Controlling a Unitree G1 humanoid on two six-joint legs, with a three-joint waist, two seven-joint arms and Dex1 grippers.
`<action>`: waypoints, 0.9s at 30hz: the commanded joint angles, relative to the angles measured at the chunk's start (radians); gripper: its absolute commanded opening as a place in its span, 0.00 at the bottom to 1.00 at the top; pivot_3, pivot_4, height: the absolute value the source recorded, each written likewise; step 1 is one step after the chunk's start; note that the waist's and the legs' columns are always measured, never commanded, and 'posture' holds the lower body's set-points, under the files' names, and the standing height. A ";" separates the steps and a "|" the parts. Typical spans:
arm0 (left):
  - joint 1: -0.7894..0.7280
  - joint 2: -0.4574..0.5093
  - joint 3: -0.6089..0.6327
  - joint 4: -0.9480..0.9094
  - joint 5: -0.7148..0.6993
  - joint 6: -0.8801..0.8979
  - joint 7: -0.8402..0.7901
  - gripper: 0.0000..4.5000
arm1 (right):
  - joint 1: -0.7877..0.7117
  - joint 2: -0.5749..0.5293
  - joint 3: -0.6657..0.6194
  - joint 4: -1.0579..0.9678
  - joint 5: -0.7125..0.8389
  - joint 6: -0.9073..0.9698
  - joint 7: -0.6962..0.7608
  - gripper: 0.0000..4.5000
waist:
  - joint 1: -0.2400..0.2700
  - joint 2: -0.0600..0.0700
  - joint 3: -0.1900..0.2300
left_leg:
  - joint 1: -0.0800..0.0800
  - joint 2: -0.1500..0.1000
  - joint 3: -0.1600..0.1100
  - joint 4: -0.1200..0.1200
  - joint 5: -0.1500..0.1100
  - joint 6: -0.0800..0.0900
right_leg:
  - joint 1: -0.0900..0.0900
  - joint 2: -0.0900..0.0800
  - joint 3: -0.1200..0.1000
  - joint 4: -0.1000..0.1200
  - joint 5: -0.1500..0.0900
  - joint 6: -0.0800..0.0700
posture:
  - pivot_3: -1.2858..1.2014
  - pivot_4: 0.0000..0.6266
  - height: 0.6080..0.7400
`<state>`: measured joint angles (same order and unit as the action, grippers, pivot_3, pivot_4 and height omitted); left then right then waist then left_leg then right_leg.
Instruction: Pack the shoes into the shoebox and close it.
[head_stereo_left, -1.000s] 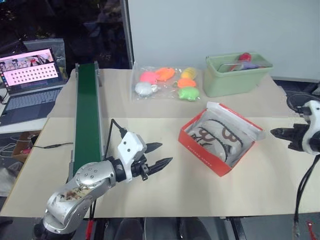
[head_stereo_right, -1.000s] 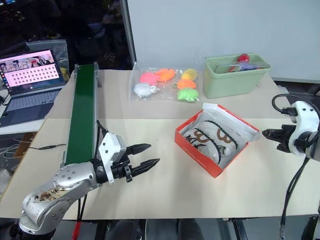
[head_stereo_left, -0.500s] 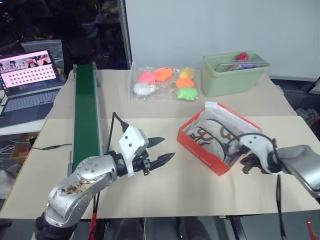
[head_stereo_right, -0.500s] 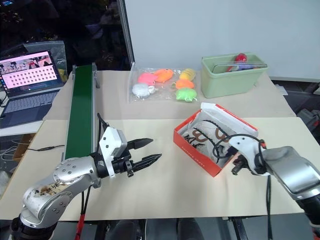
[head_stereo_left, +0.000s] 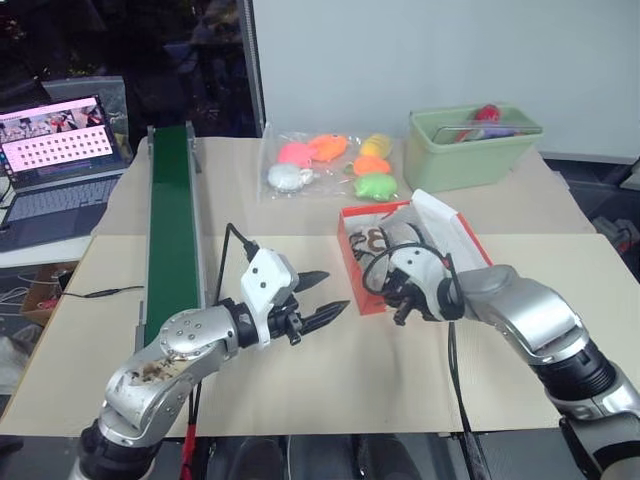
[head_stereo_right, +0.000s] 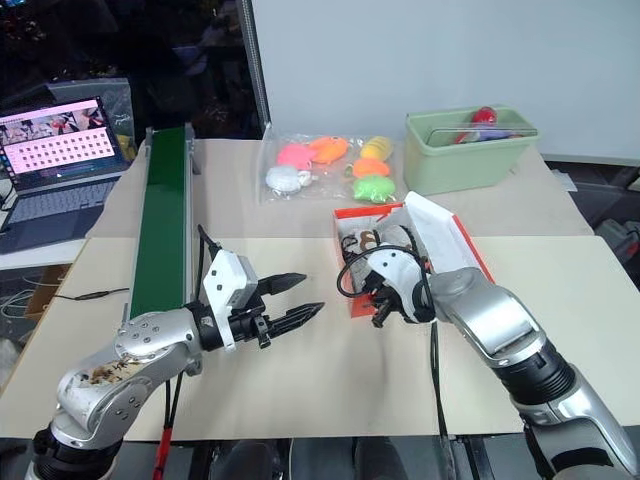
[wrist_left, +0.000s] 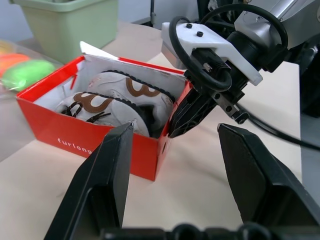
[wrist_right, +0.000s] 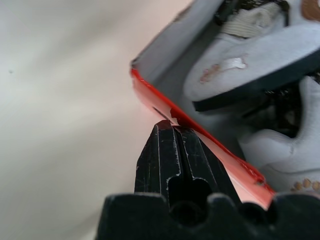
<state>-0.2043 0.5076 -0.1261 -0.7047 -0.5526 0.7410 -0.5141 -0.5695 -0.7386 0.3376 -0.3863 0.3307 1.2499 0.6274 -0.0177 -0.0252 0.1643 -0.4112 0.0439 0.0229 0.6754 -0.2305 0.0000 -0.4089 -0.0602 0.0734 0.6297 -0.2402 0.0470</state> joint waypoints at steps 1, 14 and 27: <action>-0.012 -0.006 0.002 -0.013 0.006 -0.031 -0.006 0.64 | 0.064 -0.069 -0.083 -0.029 -0.001 0.020 -0.006 0.01 | 0.007 0.000 0.000 | 0.000 0.000 0.000 0.000 0.000 0.000 | 0.000 0.000 0.000 0.000 0.000 0.000 | 0.52 0.24 0.92; -0.030 -0.009 0.005 0.031 0.019 -0.059 -0.032 0.64 | 0.329 0.243 -0.657 0.124 -0.007 0.009 -0.273 0.01 | -0.012 0.000 0.000 | 0.004 0.001 -0.001 0.000 0.000 0.000 | 0.003 0.003 0.000 0.002 -0.001 0.000 | 0.52 0.24 0.92; -0.046 -0.016 -0.005 0.053 0.032 -0.070 -0.048 0.64 | 0.105 0.388 -0.769 0.475 -0.106 -0.228 -0.573 0.01 | -0.019 0.000 0.000 | 0.001 0.000 -0.001 -0.002 0.000 0.000 | 0.000 0.001 0.000 0.001 0.000 -0.001 | 0.52 0.24 0.92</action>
<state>-0.2421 0.4958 -0.1360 -0.6327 -0.5204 0.6963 -0.5588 -0.4380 -0.3493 -0.3883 0.0663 0.2347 1.0761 0.0912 -0.0365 -0.0250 0.1639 -0.4104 0.0438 0.0220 0.6731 -0.2305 -0.0001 -0.4089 -0.0593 0.0734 0.6308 -0.2400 0.0458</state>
